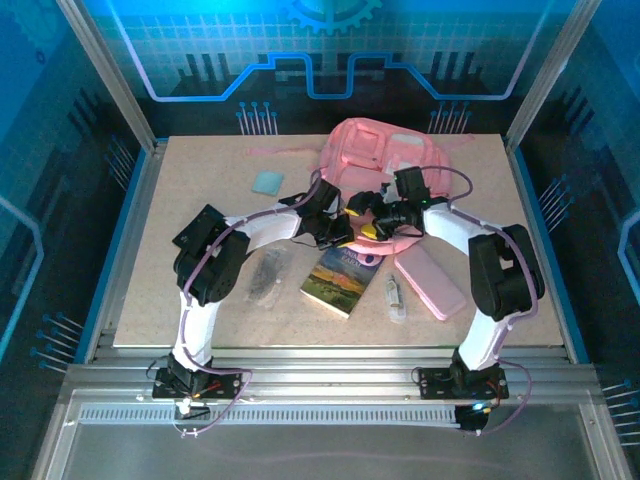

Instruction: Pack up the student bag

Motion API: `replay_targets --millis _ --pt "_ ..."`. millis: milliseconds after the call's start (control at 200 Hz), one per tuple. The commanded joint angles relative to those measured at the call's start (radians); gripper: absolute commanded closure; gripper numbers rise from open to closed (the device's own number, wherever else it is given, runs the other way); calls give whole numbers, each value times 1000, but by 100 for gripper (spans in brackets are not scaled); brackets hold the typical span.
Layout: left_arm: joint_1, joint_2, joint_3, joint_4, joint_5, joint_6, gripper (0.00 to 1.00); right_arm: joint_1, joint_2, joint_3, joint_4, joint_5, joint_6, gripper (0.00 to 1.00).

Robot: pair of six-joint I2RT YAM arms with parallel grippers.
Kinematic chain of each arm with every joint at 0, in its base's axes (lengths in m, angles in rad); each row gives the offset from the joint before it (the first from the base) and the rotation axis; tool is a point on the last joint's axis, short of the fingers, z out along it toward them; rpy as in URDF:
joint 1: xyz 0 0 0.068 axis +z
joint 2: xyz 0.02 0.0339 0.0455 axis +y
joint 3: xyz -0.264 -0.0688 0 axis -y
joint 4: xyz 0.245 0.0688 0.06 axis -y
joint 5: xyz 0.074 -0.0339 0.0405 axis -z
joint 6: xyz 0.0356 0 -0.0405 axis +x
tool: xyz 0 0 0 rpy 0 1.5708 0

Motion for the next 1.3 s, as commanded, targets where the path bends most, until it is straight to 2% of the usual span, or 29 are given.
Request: replay_targets --millis 0,165,350,460,585,810,911,941,1001,1031,1146,1296 --pt "-7 25 -34 -85 -32 -4 95 -4 -94 4 -72 -15 -14 21" --pt "-3 -9 -9 -160 -43 42 91 -73 -166 96 -306 145 -191 20" --pt "-3 -96 15 -232 -39 76 82 -216 -174 111 -361 281 -291 23" --pt "-2 -129 27 -238 -33 60 77 -268 -115 124 -348 309 -317 28" --pt "-5 -144 40 -207 -12 22 73 -274 -17 161 -334 319 -331 37" --pt "-12 -119 81 -177 2 2 71 -259 157 255 -304 323 -310 40" --pt "-13 -110 93 -168 12 -4 71 -243 193 284 -295 305 -300 48" --pt "-12 -110 94 -163 12 -3 70 -238 198 296 -295 293 -300 58" --pt "-12 -110 99 -163 12 7 70 -234 190 307 -285 251 -292 85" --pt "-13 -110 106 -164 10 16 66 -235 175 304 -274 231 -284 100" --pt "-13 -124 125 -168 -1 51 51 -236 85 297 -261 195 -257 100" --pt "-13 -128 165 -166 -1 79 48 -271 10 328 -210 115 -191 100"
